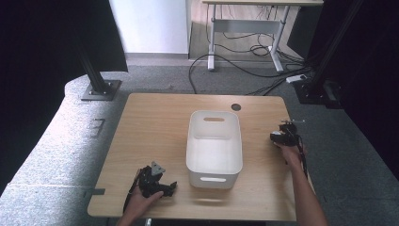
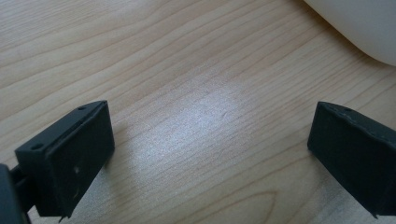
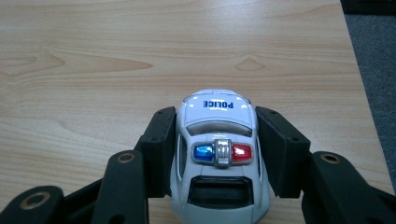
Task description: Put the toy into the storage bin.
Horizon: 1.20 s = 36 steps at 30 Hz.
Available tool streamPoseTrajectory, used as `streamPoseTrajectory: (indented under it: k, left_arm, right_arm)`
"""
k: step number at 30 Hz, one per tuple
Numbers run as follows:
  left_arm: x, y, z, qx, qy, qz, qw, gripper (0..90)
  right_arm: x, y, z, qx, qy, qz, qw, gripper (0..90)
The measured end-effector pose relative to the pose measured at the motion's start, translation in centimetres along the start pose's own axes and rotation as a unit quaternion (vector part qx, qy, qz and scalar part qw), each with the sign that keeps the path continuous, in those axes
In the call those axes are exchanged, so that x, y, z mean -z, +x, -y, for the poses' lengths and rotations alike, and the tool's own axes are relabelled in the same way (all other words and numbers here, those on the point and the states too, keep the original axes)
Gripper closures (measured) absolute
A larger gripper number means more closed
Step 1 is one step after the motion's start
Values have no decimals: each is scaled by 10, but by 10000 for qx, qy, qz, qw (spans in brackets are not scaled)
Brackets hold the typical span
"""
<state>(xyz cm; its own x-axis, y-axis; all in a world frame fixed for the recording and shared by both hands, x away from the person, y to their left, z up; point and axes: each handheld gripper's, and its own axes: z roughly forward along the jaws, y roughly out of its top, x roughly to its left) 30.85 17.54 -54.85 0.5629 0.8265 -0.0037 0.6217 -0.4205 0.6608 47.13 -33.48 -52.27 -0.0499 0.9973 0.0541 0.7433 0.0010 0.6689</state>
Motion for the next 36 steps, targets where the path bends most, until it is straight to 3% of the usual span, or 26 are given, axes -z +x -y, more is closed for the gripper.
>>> streamPoseTrajectory:
  k: [5, 21, 36]
  left_arm:
    - [0, 0, 0, 1, 0, 0, 10000, 5]
    - [0, 0, 0, -8, 1, 9, 10000, 4]
    - [0, 0, 0, -14, 3, 13, 10000, 4]
  right_arm:
    - [8, 1, -1, -21, -42, -38, 10000, 501]
    - [46, 22, -4, 155, -228, -130, 9995, 501]
    - [64, 25, -2, 144, -350, -132, 9992, 501]
